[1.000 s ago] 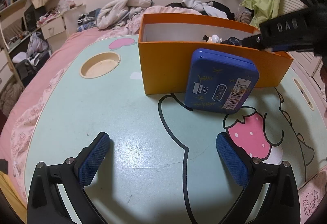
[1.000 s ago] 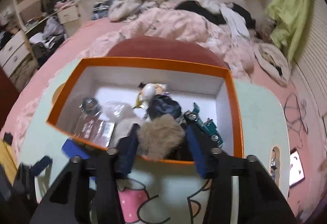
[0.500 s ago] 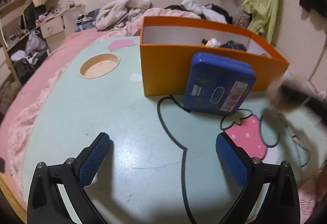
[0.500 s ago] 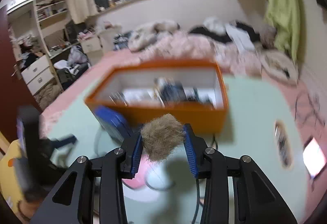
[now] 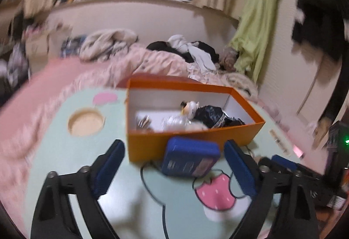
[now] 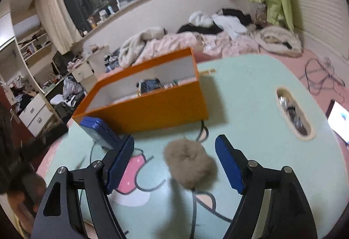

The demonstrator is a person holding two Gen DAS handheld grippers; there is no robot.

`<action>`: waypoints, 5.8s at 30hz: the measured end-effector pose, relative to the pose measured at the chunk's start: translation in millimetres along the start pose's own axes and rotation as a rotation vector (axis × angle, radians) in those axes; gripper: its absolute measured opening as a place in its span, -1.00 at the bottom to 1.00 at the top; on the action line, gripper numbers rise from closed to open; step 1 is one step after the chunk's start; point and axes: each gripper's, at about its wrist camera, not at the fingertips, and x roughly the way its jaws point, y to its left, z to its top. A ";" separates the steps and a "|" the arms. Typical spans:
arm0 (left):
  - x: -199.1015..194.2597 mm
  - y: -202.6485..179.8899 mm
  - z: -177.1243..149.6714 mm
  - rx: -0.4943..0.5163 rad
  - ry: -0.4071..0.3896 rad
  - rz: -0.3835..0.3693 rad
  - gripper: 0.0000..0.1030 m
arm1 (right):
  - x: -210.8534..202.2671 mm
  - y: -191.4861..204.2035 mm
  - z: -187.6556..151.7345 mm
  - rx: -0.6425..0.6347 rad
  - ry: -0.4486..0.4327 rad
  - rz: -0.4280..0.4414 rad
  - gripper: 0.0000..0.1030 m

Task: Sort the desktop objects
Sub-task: 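Place the fur ball on the table and open the right gripper, then grasp the blue tin again with the left gripper and shift it aside, then pick the clear plastic bag from the box with the left gripper, set it down, then reach into the box and grasp the silver cone with the right gripper, then place the silver cone on the table beside the tin, open right gripper, then reach into the box and grasp the black lace fabric with the left gripper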

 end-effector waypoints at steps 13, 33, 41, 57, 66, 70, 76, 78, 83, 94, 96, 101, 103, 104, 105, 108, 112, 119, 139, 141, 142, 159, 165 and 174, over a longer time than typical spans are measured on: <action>-1.3 -11.9 -25.1 0.085 0.052 0.064 0.22 | 1.3 -11.8 -7.9 0.050 0.018 0.019 0.49; 27.9 13.7 42.2 -0.092 0.257 -0.137 0.08 | -3.4 20.7 -15.5 -0.121 0.007 -0.049 0.49; 126.9 6.1 76.1 -0.101 0.545 0.011 0.05 | -0.8 44.3 -26.6 -0.257 0.014 -0.089 0.49; 67.0 11.4 79.7 -0.120 0.320 -0.095 -0.41 | -1.3 36.2 -25.2 -0.198 0.017 -0.062 0.49; 23.6 -24.7 26.1 -0.044 0.316 -0.266 -0.41 | -2.2 35.9 -24.9 -0.189 0.016 -0.059 0.49; 39.8 -41.7 4.5 0.031 0.317 -0.230 -0.40 | -2.4 30.0 -24.3 -0.159 0.017 -0.055 0.49; 29.5 -34.7 -5.4 0.037 0.227 -0.253 0.14 | -2.1 20.8 -23.3 -0.105 0.027 -0.042 0.49; 19.5 -25.5 -7.3 0.011 0.198 -0.254 0.18 | -2.9 20.2 -23.4 -0.099 0.025 -0.040 0.49; -2.1 -10.1 -32.8 0.045 0.192 -0.069 0.52 | -3.1 20.0 -23.3 -0.102 0.028 -0.044 0.49; 10.5 0.0 -77.9 0.123 0.254 0.085 1.00 | -9.7 27.4 -16.2 -0.134 0.002 0.007 0.47; 9.4 -0.9 -79.1 0.124 0.250 0.089 1.00 | -15.6 37.4 -1.8 -0.149 -0.029 0.060 0.47; 11.0 -2.7 -81.7 0.124 0.244 0.093 1.00 | 13.5 89.7 65.6 -0.124 0.122 0.225 0.20; 10.7 -2.3 -82.1 0.124 0.244 0.092 1.00 | 45.4 120.9 81.9 -0.149 0.271 0.212 -0.15; 10.7 -2.7 -81.5 0.123 0.242 0.092 1.00 | 64.6 135.9 87.2 -0.160 0.339 0.198 -0.17; 10.9 -2.8 -81.3 0.123 0.240 0.091 1.00 | 80.6 144.9 90.7 -0.164 0.384 0.186 -0.17; 11.1 -3.0 -80.7 0.121 0.234 0.089 1.00 | 124.9 160.9 92.4 -0.177 0.468 0.128 -0.17; 10.0 -3.2 -80.6 0.120 0.231 0.087 1.00 | 165.9 165.7 79.5 -0.210 0.598 0.056 -0.17; 7.2 -2.4 -79.5 0.118 0.229 0.086 1.00 | 179.9 169.4 73.3 -0.288 0.609 -0.038 -0.41; 7.1 -2.0 -80.6 0.118 0.228 0.085 1.00 | 44.8 113.0 83.4 -0.223 0.365 0.217 -0.41; 7.0 -1.9 -80.7 0.118 0.227 0.085 1.00 | 47.8 97.3 68.4 -0.193 0.423 0.223 -0.41; 7.0 -1.7 -80.7 0.118 0.227 0.085 1.00 | 52.4 91.1 61.6 -0.183 0.442 0.208 -0.41; 6.9 -2.1 -81.2 0.118 0.227 0.084 1.00 | -1.8 59.1 -21.1 -0.241 0.082 -0.068 0.37; 7.3 -2.2 -81.4 0.119 0.229 0.087 1.00 | 19.1 52.1 -34.8 -0.258 0.152 -0.214 0.42; 5.9 -1.3 -81.0 0.112 0.244 0.096 1.00 | 43.4 51.1 -43.3 -0.306 0.167 -0.218 0.62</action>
